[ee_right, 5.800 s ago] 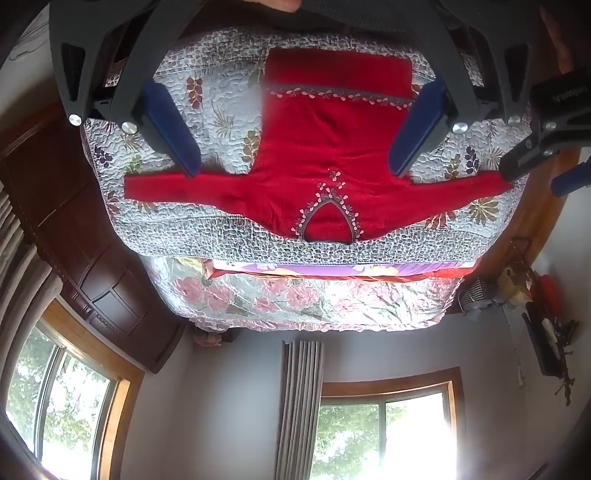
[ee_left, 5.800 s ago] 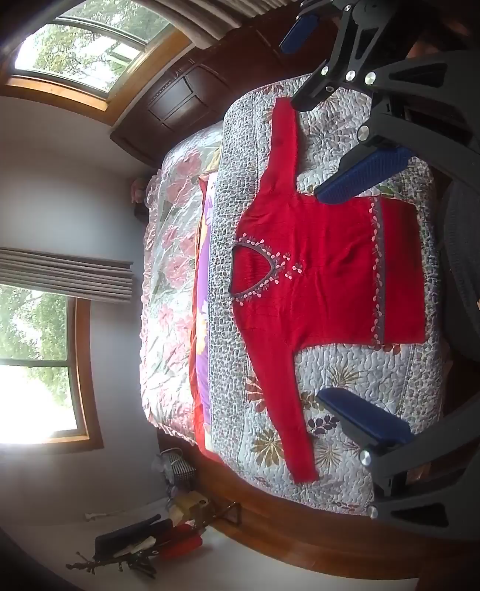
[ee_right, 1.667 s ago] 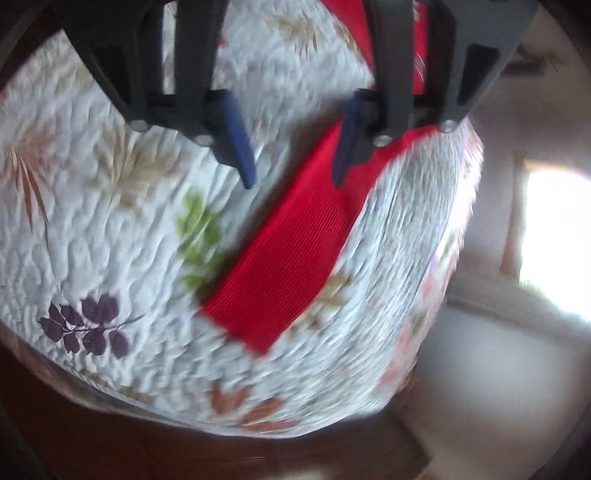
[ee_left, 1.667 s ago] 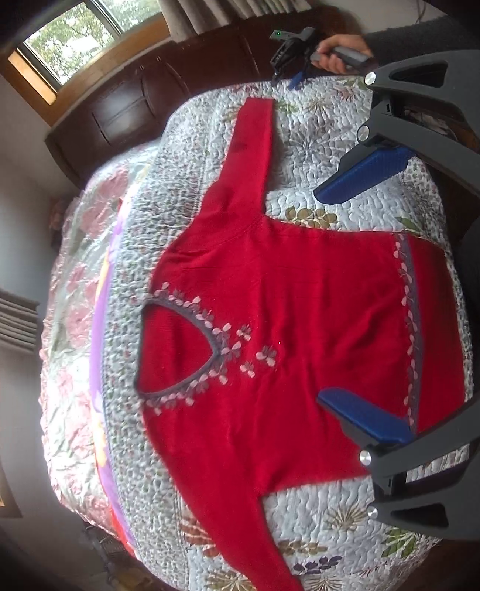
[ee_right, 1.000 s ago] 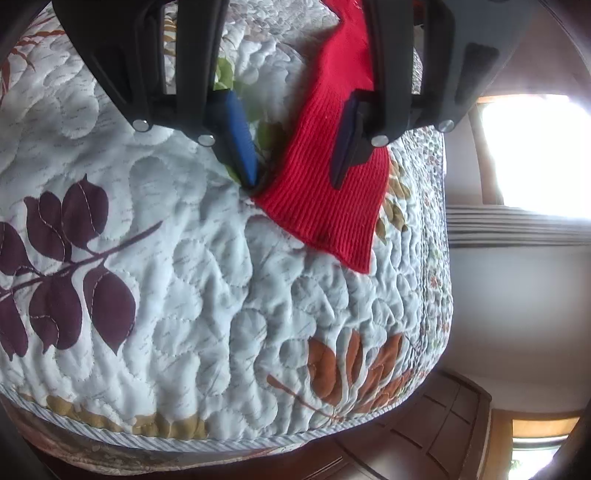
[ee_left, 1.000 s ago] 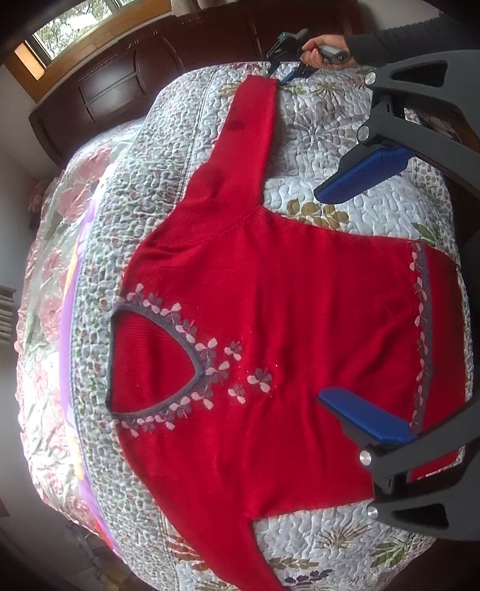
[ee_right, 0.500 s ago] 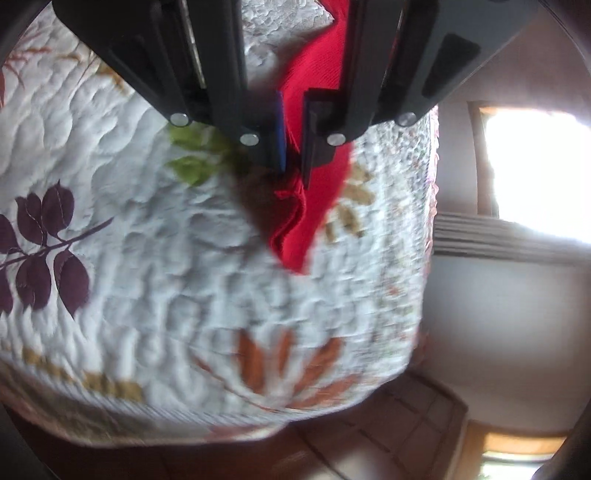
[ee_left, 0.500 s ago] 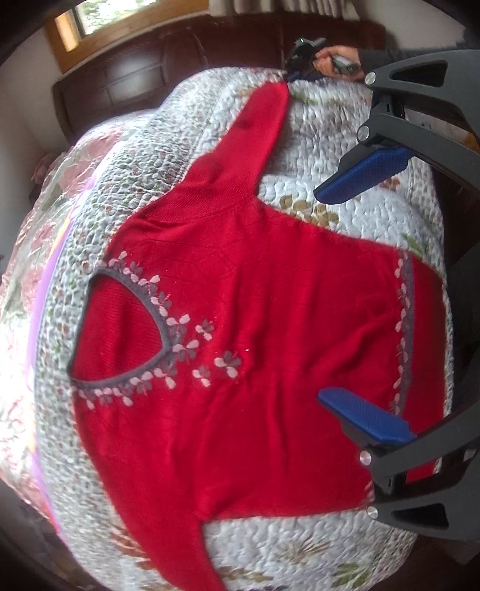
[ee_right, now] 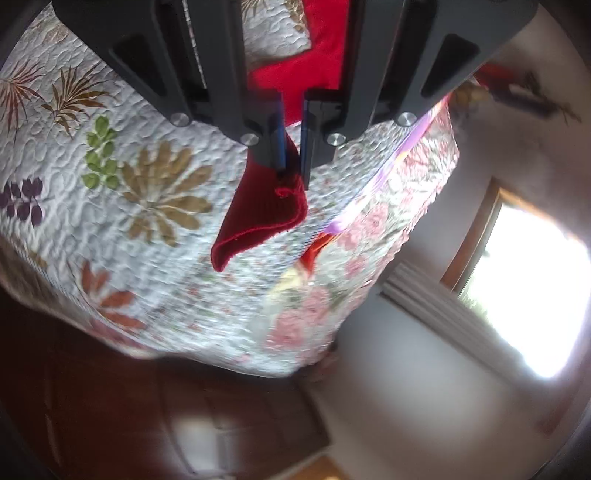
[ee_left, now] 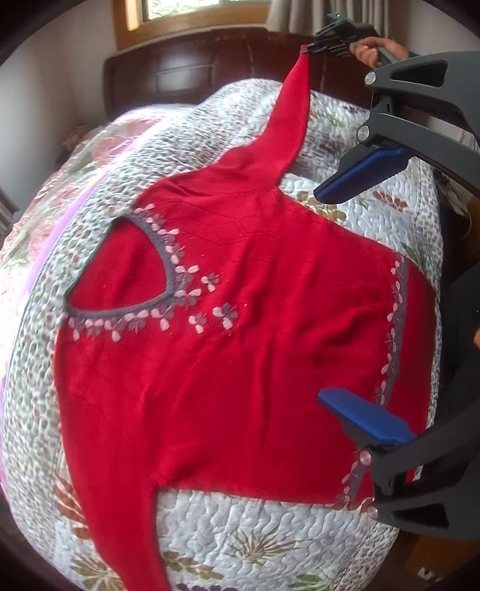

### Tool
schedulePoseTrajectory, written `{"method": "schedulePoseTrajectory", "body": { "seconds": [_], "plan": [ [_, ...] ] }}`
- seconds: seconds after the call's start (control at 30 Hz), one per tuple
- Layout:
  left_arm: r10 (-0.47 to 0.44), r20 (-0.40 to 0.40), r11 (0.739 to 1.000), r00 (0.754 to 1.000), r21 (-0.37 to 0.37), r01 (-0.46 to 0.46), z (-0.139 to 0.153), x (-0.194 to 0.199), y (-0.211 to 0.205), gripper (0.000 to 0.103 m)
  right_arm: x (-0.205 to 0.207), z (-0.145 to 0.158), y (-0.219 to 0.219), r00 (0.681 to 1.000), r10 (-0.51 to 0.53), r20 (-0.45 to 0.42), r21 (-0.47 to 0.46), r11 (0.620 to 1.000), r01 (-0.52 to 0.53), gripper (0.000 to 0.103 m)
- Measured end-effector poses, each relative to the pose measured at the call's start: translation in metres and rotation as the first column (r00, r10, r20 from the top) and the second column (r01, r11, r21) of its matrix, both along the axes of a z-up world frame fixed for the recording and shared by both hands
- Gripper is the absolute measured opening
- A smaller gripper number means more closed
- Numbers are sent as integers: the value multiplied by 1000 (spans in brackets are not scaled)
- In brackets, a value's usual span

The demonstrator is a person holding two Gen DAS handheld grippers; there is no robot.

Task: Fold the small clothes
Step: 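Lift the sleeve and fold it across the body toward the neckline with the right tool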

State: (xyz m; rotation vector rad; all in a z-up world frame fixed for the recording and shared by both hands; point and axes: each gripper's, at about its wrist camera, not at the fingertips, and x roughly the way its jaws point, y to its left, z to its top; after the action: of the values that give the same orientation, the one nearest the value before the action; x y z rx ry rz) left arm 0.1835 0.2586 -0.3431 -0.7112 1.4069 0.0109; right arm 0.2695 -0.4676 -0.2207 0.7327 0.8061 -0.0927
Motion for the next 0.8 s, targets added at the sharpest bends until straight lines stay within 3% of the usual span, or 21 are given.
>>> {"method": "schedulePoseTrajectory", "body": {
  "seconds": [0.17,0.4,0.6,0.8],
  "plan": [
    [18,38,999,999,-34,-17,4,-4,29,99,5,34,68,994,107,21,-117,988,-104,5],
    [46,120,990,992,-137,-29,10,-4,64,99,20,42,159,971,238,0,-220,947,-232,5],
    [52,154,982,987,-187,-22,13,7,89,99,34,20,244,938,340,-64,-255,903,-345,5],
    [40,191,985,981,-175,-5,12,27,109,99,45,-32,335,888,429,-166,-251,852,-459,5]
  ]
}}
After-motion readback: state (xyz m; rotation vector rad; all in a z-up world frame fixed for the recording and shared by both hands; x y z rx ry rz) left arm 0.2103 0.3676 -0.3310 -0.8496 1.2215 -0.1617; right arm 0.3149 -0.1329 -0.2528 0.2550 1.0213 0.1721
